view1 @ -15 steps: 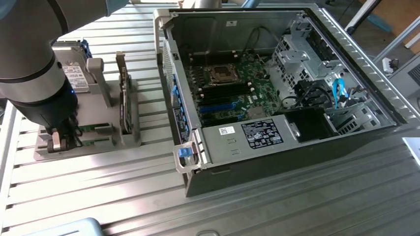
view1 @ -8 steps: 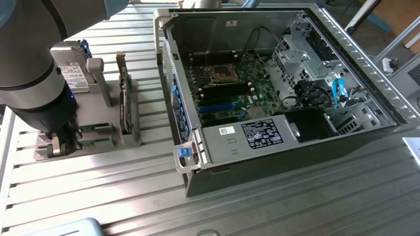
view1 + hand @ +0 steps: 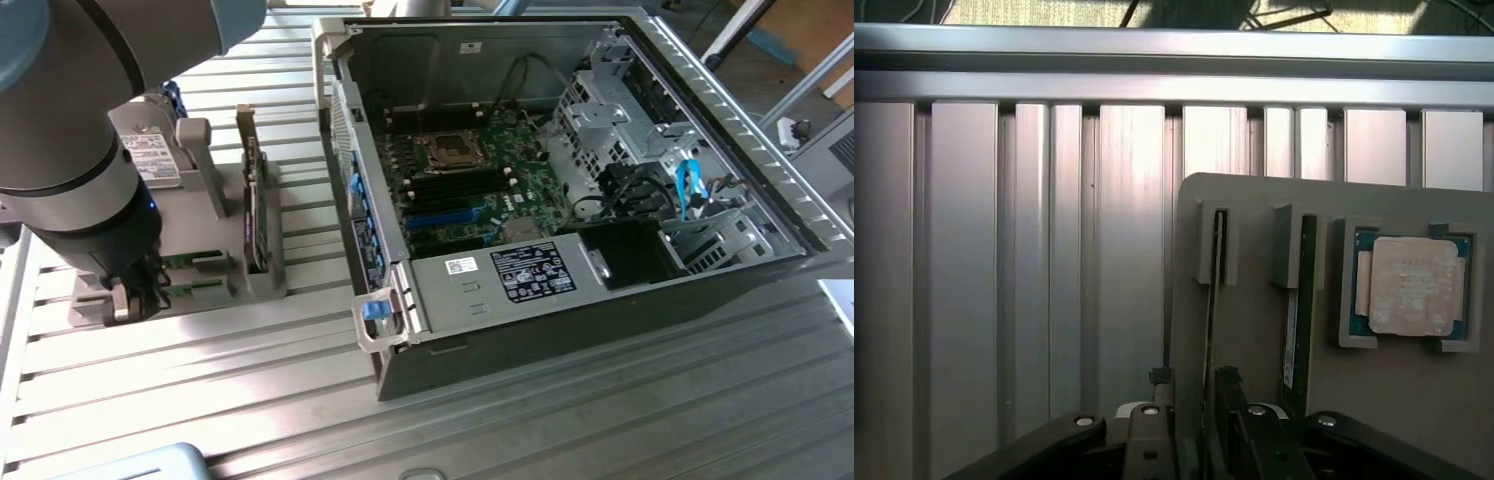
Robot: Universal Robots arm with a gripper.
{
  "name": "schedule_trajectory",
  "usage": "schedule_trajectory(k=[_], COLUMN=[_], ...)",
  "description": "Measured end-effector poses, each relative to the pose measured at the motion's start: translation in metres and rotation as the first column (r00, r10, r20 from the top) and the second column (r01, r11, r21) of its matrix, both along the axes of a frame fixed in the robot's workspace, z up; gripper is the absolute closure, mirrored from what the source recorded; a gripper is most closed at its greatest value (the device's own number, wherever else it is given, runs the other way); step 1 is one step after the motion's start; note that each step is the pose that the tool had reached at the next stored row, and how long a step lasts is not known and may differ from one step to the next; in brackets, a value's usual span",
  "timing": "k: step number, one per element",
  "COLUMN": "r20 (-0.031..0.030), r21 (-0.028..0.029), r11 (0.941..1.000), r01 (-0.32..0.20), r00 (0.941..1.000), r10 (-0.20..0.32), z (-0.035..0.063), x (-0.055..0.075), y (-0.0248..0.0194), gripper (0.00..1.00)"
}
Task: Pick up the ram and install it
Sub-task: 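Pick up the ram and move it above insertion slot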
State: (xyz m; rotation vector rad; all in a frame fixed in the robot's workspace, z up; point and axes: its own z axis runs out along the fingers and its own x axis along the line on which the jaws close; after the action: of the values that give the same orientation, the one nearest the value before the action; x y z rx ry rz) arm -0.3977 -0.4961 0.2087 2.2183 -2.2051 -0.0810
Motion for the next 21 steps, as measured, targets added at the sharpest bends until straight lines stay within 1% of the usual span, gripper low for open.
schedule_trajectory(k=[3, 5, 6, 10, 11, 13, 21], r20=[-0.0002, -0.0001, -0.0001, 0.0, -0.0001, 0.0, 0.0], r21=[-0.0001, 0.0, 0.0, 0.0, 0.0, 0.0, 0.0], r11=[1.0, 1.0, 1.0, 1.0, 1.0, 1.0, 1.0], r01=[0.0, 0.0, 0.0, 0.0, 0.0, 0.0, 0.0], r00=[1.0, 1.0, 1.0, 1.0, 1.0, 1.0, 1.0], r10=[0.0, 0.0, 0.0, 0.0, 0.0, 0.0, 0.0], z=[-0.0019, -0.0022, -0.0024, -0.0025, -0.0025, -0.0025, -0.0025], x=[0.0, 0.0, -0.0001, -0.0002, -0.0002, -0.0002, -0.0002], y=[0.0, 0.0017, 0.0039, 0.0045, 0.0045, 0.0045, 0.0045], gripper=[0.7, 0.7, 0.7, 0.7, 0.71, 0.87, 0.87])
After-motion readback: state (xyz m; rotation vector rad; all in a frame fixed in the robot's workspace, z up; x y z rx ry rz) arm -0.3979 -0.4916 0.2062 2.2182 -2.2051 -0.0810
